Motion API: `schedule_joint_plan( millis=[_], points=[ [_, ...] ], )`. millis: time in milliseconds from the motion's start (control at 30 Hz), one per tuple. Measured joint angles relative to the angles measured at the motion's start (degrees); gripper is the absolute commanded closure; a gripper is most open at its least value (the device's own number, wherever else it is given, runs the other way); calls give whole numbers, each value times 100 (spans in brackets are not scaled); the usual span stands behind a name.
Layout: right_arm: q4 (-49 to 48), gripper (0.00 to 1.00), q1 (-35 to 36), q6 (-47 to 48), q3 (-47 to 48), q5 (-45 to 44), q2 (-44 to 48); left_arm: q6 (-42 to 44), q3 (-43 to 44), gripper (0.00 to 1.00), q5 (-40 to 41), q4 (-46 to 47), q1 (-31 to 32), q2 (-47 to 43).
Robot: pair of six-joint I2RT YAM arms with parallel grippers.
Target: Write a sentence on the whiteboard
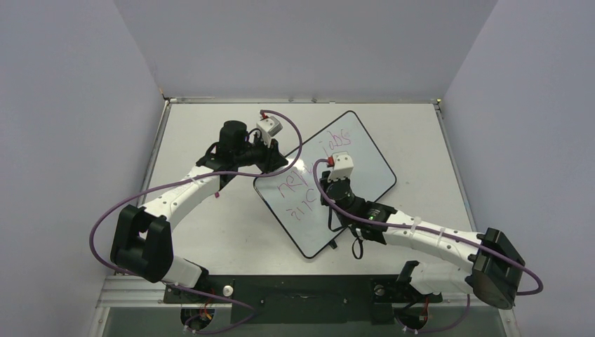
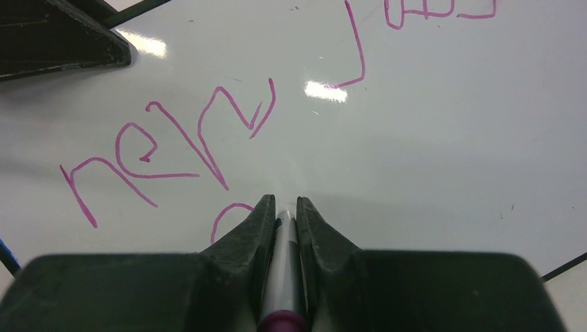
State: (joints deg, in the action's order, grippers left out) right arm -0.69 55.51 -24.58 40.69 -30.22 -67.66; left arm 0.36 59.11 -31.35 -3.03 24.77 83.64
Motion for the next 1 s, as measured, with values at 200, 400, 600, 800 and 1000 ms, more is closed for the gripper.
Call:
schedule_joint_plan(
  millis=[200, 400, 600, 800, 1000],
  points=[
    [-85, 100, -4, 15, 111, 116, -140, 0, 0, 100, 0, 2, 0, 0],
    [-122, 100, -4, 13, 122, 260, -201, 2, 0, 100, 0, 2, 0, 0],
    [-142, 100, -4, 2, 122, 385, -201, 2, 0, 100, 0, 15, 0, 0],
    [-227, 100, -4, -35, 55, 466, -190, 7, 0, 100, 2, 22, 0, 0],
    [-308, 100, -4, -166, -160, 538, -26, 9, 0, 100, 2, 22, 0, 0]
  ],
)
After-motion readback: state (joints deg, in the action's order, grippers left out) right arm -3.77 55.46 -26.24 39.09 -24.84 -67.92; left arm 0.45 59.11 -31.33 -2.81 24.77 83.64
